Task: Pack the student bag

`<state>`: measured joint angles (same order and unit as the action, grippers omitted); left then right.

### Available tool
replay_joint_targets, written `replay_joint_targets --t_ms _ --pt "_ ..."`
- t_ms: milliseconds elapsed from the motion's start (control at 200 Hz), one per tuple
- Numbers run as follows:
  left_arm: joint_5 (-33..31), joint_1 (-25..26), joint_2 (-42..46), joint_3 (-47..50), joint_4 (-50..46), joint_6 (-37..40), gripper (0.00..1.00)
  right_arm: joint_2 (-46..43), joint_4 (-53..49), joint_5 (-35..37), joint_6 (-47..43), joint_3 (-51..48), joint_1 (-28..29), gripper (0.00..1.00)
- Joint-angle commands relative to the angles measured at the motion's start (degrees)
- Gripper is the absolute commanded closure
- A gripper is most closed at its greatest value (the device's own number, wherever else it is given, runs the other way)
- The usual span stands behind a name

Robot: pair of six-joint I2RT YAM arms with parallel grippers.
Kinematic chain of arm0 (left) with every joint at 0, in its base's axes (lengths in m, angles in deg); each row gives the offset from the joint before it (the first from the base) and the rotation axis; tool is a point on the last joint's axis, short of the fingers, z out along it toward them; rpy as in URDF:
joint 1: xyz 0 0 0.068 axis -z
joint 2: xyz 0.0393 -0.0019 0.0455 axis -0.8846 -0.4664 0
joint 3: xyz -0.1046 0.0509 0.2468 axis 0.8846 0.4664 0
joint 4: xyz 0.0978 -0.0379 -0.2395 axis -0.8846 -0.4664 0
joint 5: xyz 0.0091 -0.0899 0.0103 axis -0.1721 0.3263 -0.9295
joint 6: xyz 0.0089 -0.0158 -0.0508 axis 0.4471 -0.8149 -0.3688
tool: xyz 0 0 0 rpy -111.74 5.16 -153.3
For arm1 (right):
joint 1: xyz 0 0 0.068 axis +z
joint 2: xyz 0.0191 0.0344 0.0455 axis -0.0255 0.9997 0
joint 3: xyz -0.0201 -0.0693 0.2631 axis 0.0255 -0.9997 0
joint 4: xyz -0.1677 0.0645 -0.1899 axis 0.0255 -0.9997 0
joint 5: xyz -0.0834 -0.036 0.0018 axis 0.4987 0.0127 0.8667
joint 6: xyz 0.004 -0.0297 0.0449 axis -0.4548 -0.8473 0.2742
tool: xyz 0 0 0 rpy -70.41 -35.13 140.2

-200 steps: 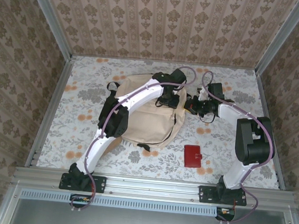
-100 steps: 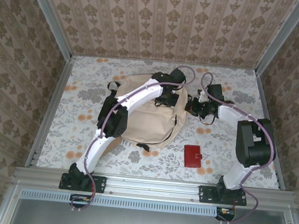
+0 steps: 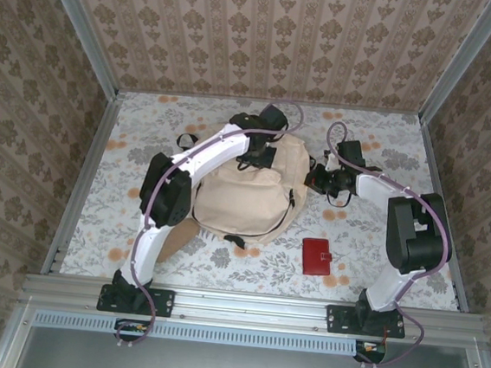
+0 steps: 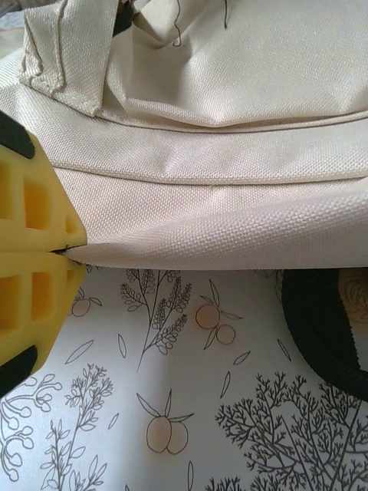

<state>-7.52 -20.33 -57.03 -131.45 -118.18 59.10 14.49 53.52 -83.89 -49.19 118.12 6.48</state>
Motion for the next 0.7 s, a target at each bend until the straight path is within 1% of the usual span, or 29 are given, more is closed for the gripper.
replay_joint_targets --t_ms 0,125,230,290,335,380,445,485,540,585,630,670,695 --pt "-4.61 -2.50 3.96 3.03 -0.19 1.03 1.00 1.37 -4.87 7.36 -1.43 0.03 -0.82 1.00" --pt "-5.04 -3.95 6.63 7.10 0.74 0.82 1.00 1.76 -6.41 11.10 -1.28 0.78 -1.22 1.00" --pt "-4.78 -4.86 9.37 9.73 1.28 1.02 1.00 1.95 -6.73 12.37 -1.08 1.05 -1.63 1.00" --pt "-2.73 -5.07 11.02 10.97 2.90 1.89 1.00 1.88 -7.07 11.19 -1.35 1.39 -1.70 1.00" --pt "-0.31 -5.04 12.06 11.83 4.51 2.80 1.00 1.62 -7.16 8.85 -1.69 1.81 -1.70 1.00" --pt "2.84 -4.96 12.83 12.65 6.69 3.55 1.00 1.02 -7.05 5.67 -1.85 1.95 -1.70 0.96" --pt "8.00 -4.78 13.66 13.72 10.22 4.30 1.00 -0.97 -6.29 1.58 -1.51 1.70 -1.59 0.86" --pt "10.11 -4.41 13.93 14.05 12.01 4.71 1.00 -2.59 -5.73 -0.24 -0.86 1.39 -1.62 0.78" --pt "12.47 -3.63 13.98 13.97 13.67 5.57 1.00 -5.31 -5.33 -0.53 0.47 0.74 -1.62 0.61" --pt "12.62 -2.84 13.98 13.71 14.60 6.41 1.00 -7.45 -5.23 0.03 1.82 0.37 -1.62 0.49" --pt "12.15 -2.09 13.85 13.36 14.94 7.12 1.00 -9.24 -5.07 0.23 3.21 -0.10 -1.62 0.40" --pt "11.58 -1.67 13.65 13.05 14.90 7.28 1.00 -10.54 -4.58 0.03 4.50 -0.54 -1.53 0.34" --pt "11.19 -1.58 13.48 12.90 14.73 6.89 1.00 -11.21 -4.14 -0.42 5.30 -0.85 -1.37 0.32"
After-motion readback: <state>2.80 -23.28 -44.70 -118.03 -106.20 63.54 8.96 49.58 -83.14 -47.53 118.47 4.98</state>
